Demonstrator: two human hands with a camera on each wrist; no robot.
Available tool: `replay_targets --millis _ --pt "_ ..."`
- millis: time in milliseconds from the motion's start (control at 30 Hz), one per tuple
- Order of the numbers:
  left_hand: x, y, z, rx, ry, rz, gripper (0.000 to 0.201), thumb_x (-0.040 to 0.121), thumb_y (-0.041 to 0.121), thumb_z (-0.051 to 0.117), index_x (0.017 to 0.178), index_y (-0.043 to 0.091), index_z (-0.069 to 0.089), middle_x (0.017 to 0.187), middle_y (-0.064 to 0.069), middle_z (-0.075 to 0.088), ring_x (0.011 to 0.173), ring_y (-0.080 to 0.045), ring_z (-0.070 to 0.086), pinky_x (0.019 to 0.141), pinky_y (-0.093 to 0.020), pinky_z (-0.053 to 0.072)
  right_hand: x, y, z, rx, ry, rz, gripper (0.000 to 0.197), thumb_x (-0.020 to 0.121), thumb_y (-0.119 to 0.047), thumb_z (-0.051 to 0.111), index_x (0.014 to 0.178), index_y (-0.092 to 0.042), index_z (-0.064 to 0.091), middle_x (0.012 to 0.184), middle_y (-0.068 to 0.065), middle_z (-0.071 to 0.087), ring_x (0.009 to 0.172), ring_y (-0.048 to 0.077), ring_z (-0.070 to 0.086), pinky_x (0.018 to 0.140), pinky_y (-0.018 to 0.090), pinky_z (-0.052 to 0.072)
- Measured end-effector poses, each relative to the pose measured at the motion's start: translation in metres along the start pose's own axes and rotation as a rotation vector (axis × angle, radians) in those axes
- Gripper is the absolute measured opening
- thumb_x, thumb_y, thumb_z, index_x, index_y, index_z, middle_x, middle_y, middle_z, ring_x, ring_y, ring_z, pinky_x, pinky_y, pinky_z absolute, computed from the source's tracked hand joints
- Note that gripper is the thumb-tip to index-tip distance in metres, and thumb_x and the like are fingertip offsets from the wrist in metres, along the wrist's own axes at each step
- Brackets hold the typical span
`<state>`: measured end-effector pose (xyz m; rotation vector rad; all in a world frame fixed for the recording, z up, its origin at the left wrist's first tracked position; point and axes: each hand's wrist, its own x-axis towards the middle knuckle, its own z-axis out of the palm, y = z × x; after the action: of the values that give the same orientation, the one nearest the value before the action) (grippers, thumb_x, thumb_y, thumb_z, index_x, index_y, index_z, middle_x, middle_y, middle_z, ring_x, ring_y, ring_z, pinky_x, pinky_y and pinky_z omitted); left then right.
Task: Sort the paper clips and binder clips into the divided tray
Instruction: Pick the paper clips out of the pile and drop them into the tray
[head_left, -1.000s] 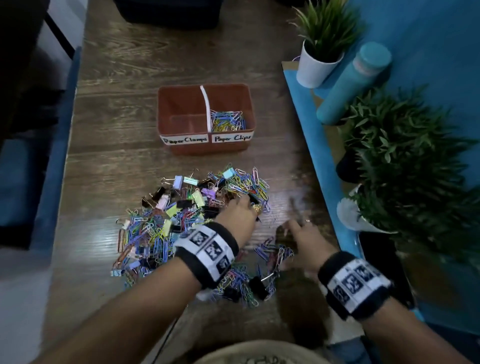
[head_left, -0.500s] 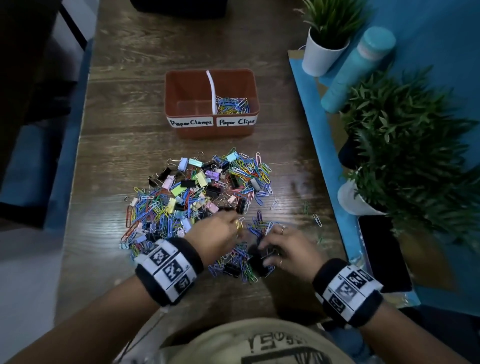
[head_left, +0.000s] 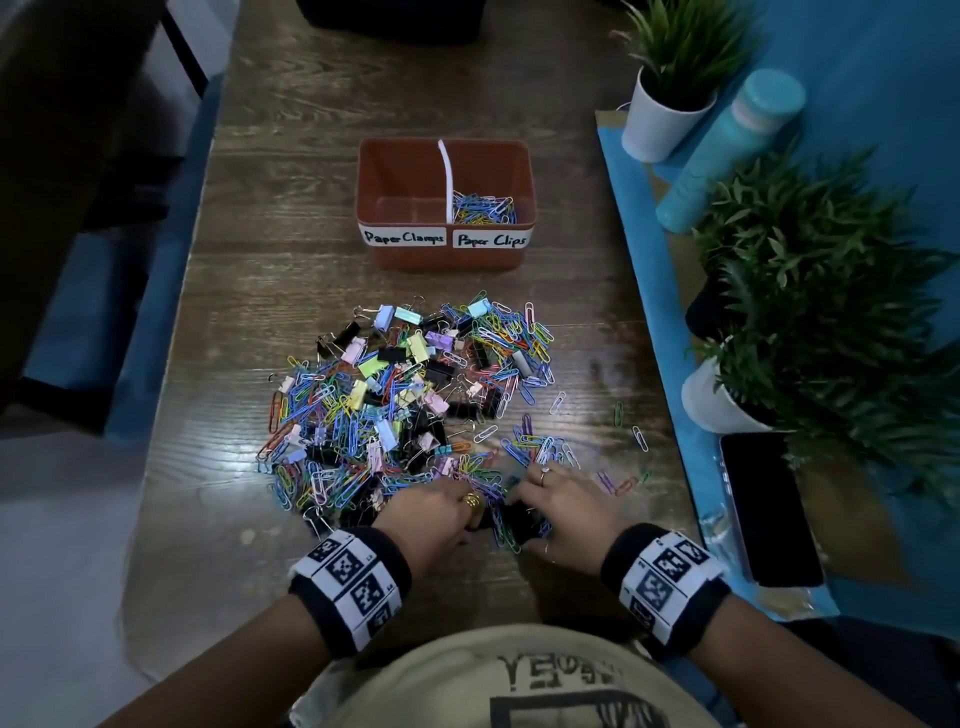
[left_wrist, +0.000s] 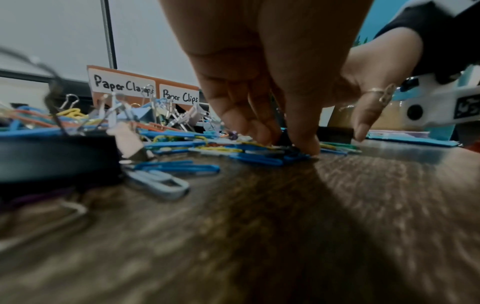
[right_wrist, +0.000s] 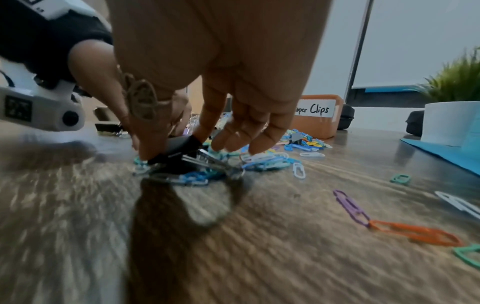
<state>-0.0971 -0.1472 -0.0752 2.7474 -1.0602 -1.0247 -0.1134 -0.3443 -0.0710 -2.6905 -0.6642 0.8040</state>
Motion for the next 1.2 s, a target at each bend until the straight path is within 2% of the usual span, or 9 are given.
replay_targets --millis 167,300,400,600,800,900,1000,1100,1200 --pt "-0.018 -0.002 -0.02 -0.282 0.126 0.03 0.03 0.094 0.032 0.049 0.121 0.019 0.046 0.118 0.002 0.054 0.108 -0.016 0.055 0.089 -0.027 0.041 -0.008 0.005 -0.028 0.458 0.161 0.063 0.032 0.073 -0.026 0.073 0.101 -0.022 0.056 0.098 -0.003 0.06 0.089 0.013 0.056 0.076 0.026 0.043" --pt "-0.021 -0.012 -0.054 -0.524 0.297 0.095 0.034 0.091 0.024 0.057 0.123 0.016 0.052 0.098 0.025 0.051 0.076 -0.004 0.055 0.067 -0.014 0.041 0.015 0.035 -0.059 0.641 0.458 0.357 0.028 0.076 -0.011 0.073 0.095 -0.015 0.052 0.078 -0.005 0.058 0.064 0.0 0.056 0.062 0.015 0.043" --pt "0.009 -0.023 -0.087 -0.551 0.382 0.123 0.047 0.093 0.02 0.054 0.136 0.029 0.039 0.101 0.011 0.059 0.076 -0.003 0.057 0.066 -0.013 0.04 0.047 0.072 -0.068 0.467 0.5 0.614 0.039 0.081 -0.022 0.07 0.111 -0.007 0.051 0.097 0.006 0.058 0.089 0.017 0.055 0.075 0.02 0.04" --pt "0.116 -0.03 -0.132 -0.388 0.399 0.088 0.036 0.093 0.018 0.052 0.13 0.022 0.052 0.126 -0.006 0.055 0.116 -0.019 0.053 0.102 -0.029 0.038 0.069 0.098 -0.068 0.296 0.479 0.695 0.056 0.079 -0.032 0.07 0.125 -0.011 0.047 0.127 0.014 0.047 0.121 0.031 0.042 0.101 0.036 0.034" --pt "0.137 -0.029 -0.138 -0.165 0.336 0.028 0.044 0.09 0.026 0.056 0.132 0.015 0.05 0.128 -0.012 0.044 0.121 -0.028 0.043 0.106 -0.037 0.035 0.039 0.06 -0.052 0.354 0.549 0.217 0.014 0.08 -0.004 0.065 0.093 -0.009 0.066 0.099 0.01 0.06 0.094 0.026 0.057 0.085 0.041 0.049" --pt "0.087 -0.031 -0.12 -0.159 0.357 -0.036 0.031 0.092 0.024 0.053 0.118 0.006 0.058 0.122 -0.01 0.048 0.113 -0.024 0.05 0.098 -0.033 0.039 0.028 0.039 -0.034 0.343 0.341 0.027 0.015 0.081 -0.006 0.065 0.094 -0.012 0.068 0.1 0.005 0.062 0.094 0.023 0.058 0.086 0.037 0.05" --pt "0.024 -0.03 -0.087 -0.174 0.222 -0.054 0.027 0.093 0.031 0.05 0.113 0.016 0.06 0.117 -0.002 0.052 0.106 -0.016 0.054 0.089 -0.026 0.043 0.03 0.018 -0.012 0.243 0.171 -0.044 0.023 0.085 -0.017 0.062 0.108 -0.018 0.067 0.114 0.005 0.059 0.107 0.023 0.053 0.092 0.035 0.046" --pt "-0.006 -0.028 -0.049 -0.053 0.117 -0.056 0.046 0.088 0.048 0.052 0.127 0.023 0.053 0.132 0.003 0.042 0.116 -0.016 0.047 0.096 -0.031 0.044 0.033 0.01 0.007 0.105 0.143 -0.154 0.033 0.08 -0.02 0.067 0.112 -0.021 0.066 0.126 0.006 0.058 0.117 0.03 0.053 0.097 0.043 0.047" --pt "-0.011 -0.031 -0.02 0.009 0.09 -0.101 0.042 0.092 0.04 0.049 0.128 0.019 0.054 0.144 0.003 0.032 0.122 -0.018 0.044 0.098 -0.035 0.047 0.03 0.015 0.013 -0.029 0.196 -0.186 0.035 0.066 -0.017 0.078 0.1 -0.022 0.071 0.116 0.004 0.066 0.106 0.029 0.063 0.084 0.041 0.056"
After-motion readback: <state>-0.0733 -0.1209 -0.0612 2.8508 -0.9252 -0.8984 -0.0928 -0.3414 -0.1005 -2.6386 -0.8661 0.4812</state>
